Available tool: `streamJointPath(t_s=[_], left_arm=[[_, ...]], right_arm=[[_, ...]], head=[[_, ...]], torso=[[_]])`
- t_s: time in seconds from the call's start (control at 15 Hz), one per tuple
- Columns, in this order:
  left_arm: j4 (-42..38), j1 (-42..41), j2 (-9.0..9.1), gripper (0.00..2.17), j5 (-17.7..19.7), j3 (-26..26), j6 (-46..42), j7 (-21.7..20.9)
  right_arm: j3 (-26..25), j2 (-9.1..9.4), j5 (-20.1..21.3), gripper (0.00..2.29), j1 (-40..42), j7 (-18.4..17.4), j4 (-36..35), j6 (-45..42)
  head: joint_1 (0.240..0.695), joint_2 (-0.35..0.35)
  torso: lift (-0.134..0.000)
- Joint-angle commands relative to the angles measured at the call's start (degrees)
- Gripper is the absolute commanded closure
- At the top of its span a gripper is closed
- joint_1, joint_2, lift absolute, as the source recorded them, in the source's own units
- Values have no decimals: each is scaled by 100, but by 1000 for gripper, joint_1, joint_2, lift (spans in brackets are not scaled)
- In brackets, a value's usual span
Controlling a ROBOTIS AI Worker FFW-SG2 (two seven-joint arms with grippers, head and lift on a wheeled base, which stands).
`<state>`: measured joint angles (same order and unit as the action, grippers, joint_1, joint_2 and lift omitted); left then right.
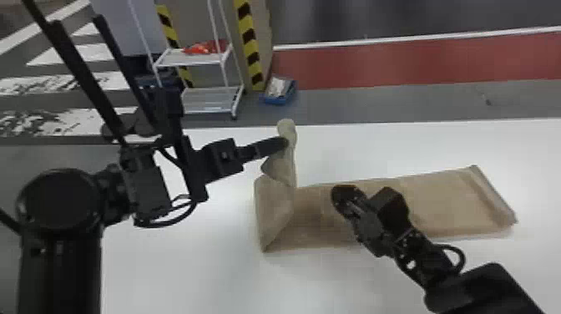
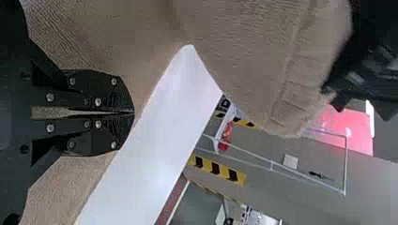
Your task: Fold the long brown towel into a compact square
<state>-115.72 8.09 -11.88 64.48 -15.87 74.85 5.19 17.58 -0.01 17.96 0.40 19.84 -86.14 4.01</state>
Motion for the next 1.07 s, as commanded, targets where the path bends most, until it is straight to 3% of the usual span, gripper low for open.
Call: streamJointPath(t_s=[0.0, 0.13, 0.27, 0.53, 0.67, 0.8, 0.93, 1.0], left_arm=[[23, 26, -7, 1433, -173, 67, -53, 8], [50, 26, 10, 1433, -260, 172, -124, 8], [41, 26, 54, 1433, -515, 374, -194, 123], [173, -71, 502, 1433, -1368, 1051, -880, 219], [357, -123, 722, 1433, -1851, 1570, -1354, 281], [595, -150, 696, 1433, -1983, 2290, -2198, 527], [744, -176, 713, 1433, -2027, 2827, -2673, 738], [753, -176, 757, 1433, -2133, 3108, -2848, 835]], right_arm=[[-492, 6, -443, 323, 127, 56, -448, -1], [-818, 6, -759, 56, 224, 82, -808, 69], [-1116, 6, -935, 60, 338, 73, -1177, 175], [-2180, 6, -1823, 66, 690, 82, -1599, 105], [-2734, 6, -2157, 83, 857, 73, -1740, 87], [-3366, 6, -2570, 90, 971, 82, -1748, 87], [-3771, -245, -2904, 90, 1041, 117, -1740, 105], [-3894, -333, -3018, 90, 1085, 187, -1687, 105]], head=[[695, 186], [695, 163], [695, 118], [695, 48], [695, -47], [695, -115], [695, -194], [695, -268]], torso=[[-123], [-123], [-123], [-123], [-123], [-123], [-123], [-123]])
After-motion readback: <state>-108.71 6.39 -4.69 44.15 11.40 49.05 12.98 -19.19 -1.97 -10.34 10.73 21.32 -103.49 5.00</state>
